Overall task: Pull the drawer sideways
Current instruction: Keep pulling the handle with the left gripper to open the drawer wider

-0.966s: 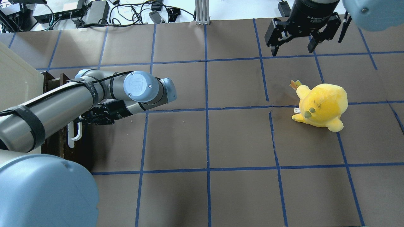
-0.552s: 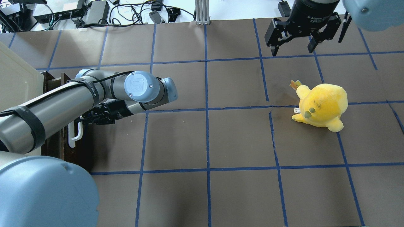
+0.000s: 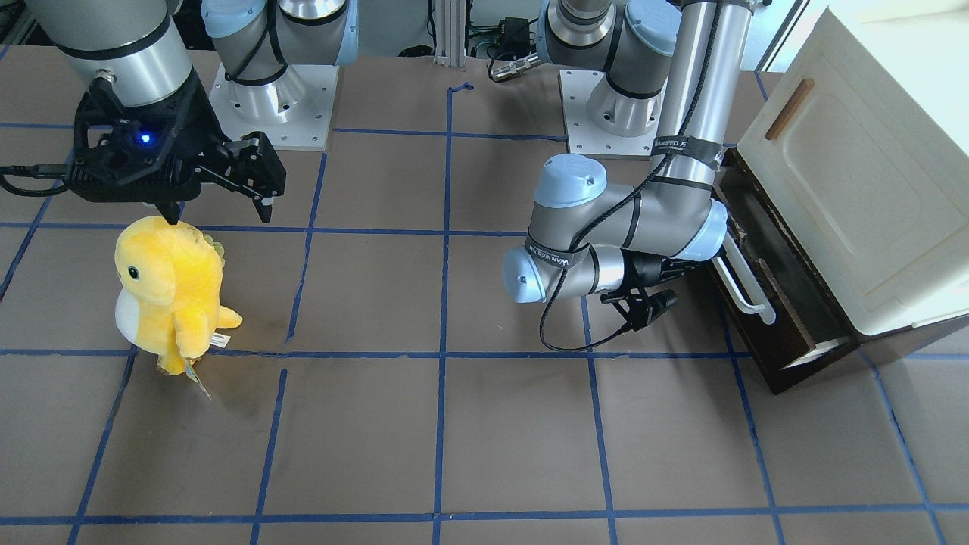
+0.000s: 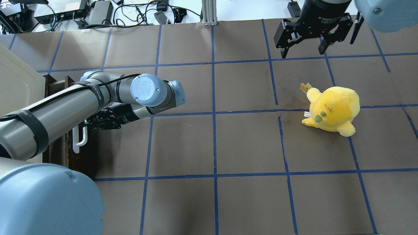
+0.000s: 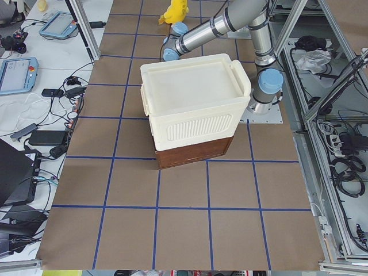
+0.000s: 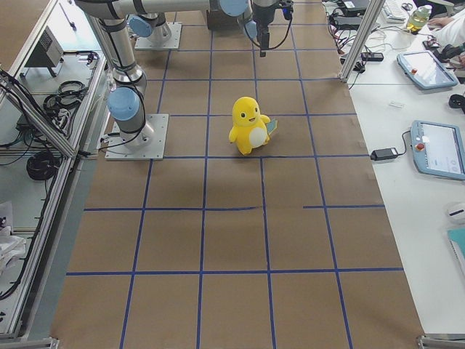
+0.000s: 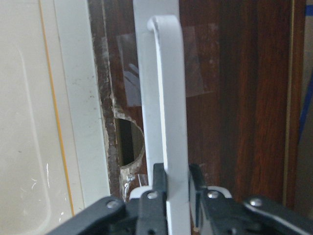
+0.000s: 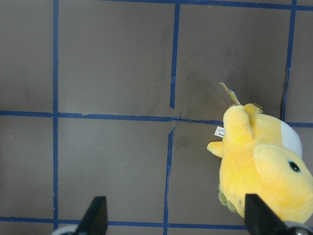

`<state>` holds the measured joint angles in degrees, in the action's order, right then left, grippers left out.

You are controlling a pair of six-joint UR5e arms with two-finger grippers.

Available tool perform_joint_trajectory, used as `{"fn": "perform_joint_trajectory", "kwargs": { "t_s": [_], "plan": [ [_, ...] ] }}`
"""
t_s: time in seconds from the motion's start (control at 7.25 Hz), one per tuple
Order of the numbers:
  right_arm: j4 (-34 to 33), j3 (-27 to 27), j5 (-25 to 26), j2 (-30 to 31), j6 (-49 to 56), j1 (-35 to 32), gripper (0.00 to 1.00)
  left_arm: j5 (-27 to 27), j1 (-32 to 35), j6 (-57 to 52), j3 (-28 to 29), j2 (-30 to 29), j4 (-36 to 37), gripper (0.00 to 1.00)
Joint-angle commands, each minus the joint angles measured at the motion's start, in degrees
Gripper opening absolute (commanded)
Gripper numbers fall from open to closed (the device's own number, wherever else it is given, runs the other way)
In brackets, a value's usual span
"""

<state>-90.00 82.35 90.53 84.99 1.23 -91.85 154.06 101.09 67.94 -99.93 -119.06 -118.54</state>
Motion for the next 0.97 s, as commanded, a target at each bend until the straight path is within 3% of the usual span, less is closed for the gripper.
{"fn": "perform_joint_trajectory", "kwargs": {
  "t_s": [0.0, 0.83],
  "plan": [
    [0.0, 0.0, 0.0, 0.0, 0.0, 0.0, 1.0, -1.38, 0.69, -0.26, 1.66, -0.47, -0.02, 0.12],
    [0.0, 0.0, 0.08, 0.0, 0.0, 0.0, 1.0, -2.71, 1.83, -0.27, 2.2, -0.74, -0.02, 0.12]
  ]
}}
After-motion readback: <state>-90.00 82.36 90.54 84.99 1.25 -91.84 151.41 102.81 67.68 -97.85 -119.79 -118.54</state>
